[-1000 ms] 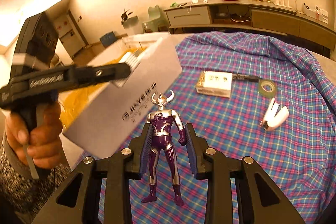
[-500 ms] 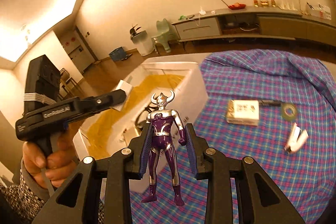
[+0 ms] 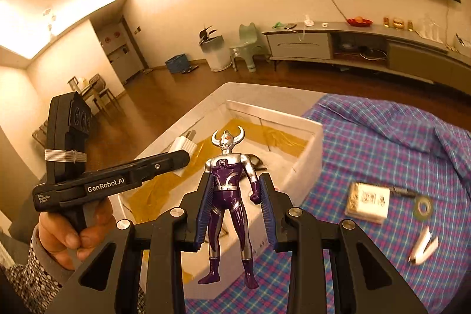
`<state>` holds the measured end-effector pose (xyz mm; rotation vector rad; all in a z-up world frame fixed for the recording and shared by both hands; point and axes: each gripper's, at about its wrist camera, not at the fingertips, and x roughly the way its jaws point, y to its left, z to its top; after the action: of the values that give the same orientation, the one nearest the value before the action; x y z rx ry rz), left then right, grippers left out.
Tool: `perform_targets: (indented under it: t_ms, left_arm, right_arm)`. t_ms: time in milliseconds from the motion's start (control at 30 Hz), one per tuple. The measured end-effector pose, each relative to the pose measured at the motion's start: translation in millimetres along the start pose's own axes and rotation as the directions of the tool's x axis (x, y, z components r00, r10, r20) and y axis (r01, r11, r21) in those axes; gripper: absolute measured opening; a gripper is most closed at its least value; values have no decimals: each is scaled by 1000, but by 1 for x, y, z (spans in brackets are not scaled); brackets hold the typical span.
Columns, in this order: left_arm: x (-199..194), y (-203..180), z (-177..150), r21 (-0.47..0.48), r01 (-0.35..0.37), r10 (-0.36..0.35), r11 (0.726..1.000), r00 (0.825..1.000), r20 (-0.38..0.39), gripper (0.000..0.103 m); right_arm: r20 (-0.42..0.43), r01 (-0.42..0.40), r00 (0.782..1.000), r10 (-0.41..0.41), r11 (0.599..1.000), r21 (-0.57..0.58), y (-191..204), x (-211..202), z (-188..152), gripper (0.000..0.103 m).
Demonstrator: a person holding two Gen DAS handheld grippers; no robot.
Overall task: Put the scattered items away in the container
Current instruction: 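Carry the charger and figurine over the white box with both tools, then open the left tool to drop the charger while the right tool drops the figurine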
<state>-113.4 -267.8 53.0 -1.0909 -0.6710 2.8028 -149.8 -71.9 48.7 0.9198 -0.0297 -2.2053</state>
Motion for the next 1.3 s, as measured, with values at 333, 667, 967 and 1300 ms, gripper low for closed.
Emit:
perform_targets:
  t_ms: [333, 667, 967, 1300]
  left_arm:
    - [1, 40, 8, -86, -73, 73, 994, 997, -4, 31]
    - [4, 25, -4, 18, -15, 16, 1000, 998, -53, 31]
    - [19, -16, -36, 118, 116, -94, 986, 979, -179, 31]
    - [25, -20, -56, 73, 155, -131, 985, 958, -255, 31]
  right_arm:
    - [-111, -18, 994, 17, 1000, -7, 19, 56, 27, 33]
    - [-213, 24, 977, -26, 1000, -14, 37, 114, 57, 33]
    - [-349, 71, 934, -70, 997, -10, 30, 177, 81, 32]
    - [-423, 68, 895, -143, 980, -187, 53, 216, 88, 22]
